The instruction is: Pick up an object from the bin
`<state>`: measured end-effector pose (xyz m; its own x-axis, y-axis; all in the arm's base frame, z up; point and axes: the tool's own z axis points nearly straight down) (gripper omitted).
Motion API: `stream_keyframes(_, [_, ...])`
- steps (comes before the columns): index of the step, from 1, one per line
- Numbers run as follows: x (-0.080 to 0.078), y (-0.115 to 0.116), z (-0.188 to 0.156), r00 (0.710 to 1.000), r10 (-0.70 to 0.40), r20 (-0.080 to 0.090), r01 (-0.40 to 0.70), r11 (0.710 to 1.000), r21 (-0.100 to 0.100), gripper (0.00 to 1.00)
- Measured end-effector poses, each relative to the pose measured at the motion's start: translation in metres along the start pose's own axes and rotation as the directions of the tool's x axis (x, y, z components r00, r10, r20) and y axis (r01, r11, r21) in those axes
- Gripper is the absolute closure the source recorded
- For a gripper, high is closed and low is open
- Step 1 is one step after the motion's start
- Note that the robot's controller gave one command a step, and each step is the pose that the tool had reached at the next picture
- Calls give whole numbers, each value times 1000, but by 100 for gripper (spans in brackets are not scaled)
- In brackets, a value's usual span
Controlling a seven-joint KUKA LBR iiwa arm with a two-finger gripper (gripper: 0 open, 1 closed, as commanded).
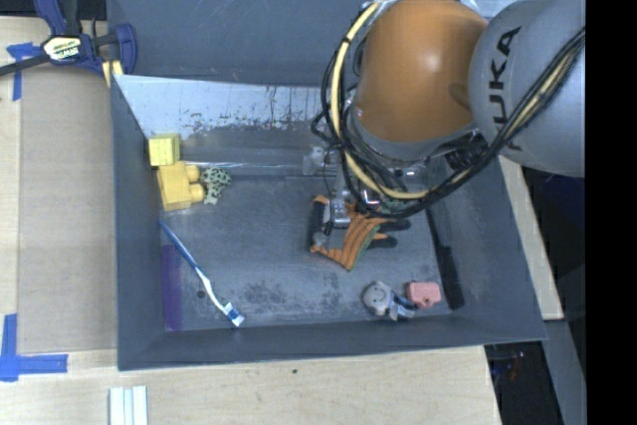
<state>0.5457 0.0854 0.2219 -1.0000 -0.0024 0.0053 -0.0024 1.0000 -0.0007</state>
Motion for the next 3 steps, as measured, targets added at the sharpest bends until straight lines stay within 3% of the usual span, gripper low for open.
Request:
stream_keyframes(1, [-2, -1, -4, 1000, -1, 9, 1, 1000, -2, 0])
stream_keyframes(2, [-17, -94, 98, 994, -108, 13, 108, 994, 1, 0])
stream_keyframes(3, [-13, -116, 115, 994, -112, 12, 112, 994, -1, 0])
